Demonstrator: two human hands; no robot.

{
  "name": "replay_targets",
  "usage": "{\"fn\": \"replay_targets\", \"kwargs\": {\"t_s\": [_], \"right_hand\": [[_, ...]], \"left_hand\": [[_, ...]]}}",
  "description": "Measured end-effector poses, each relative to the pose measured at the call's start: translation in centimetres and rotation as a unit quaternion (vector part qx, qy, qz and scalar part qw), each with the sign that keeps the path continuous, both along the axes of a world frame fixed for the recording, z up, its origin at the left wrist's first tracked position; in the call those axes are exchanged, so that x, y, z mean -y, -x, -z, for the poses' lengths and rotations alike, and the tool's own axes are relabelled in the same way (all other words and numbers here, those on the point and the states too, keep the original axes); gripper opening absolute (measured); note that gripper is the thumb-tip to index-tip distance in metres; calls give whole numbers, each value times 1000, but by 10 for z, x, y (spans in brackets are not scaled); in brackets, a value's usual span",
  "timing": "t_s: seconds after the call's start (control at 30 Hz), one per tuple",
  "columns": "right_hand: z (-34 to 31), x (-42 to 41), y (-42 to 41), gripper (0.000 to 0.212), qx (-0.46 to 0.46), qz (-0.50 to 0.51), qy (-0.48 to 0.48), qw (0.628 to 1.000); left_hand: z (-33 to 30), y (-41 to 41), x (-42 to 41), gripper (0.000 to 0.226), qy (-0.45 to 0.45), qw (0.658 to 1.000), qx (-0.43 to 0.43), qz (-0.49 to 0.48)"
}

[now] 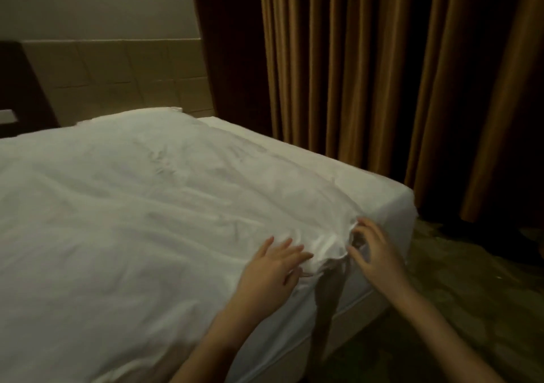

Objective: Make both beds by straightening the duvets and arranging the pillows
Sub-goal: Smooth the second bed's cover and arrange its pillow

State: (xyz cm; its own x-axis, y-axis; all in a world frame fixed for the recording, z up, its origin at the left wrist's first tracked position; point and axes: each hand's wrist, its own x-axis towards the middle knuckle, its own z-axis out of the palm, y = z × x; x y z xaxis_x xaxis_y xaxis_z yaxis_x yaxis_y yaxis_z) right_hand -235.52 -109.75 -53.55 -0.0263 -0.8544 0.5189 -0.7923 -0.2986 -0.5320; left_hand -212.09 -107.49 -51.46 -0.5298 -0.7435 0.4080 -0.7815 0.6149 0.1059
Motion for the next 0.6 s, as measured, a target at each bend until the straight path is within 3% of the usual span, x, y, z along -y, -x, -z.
{"fn": "replay_targets", "kwargs": {"t_s": [0.07,0.23,0.6], "right_hand": [[-9,-7,-24,29,3,-19,39,999],[-22,-21,-119,53,-58,-149,52,986],[-50,-71,-311,48,-48,-322,114,939]], "left_hand": [[-9,-28,-14,37,52,998,20,-38],[-29,-97,-52,37,75,988,53,-120],[-55,-253,-141,32,173,953,-3,-248]]}}
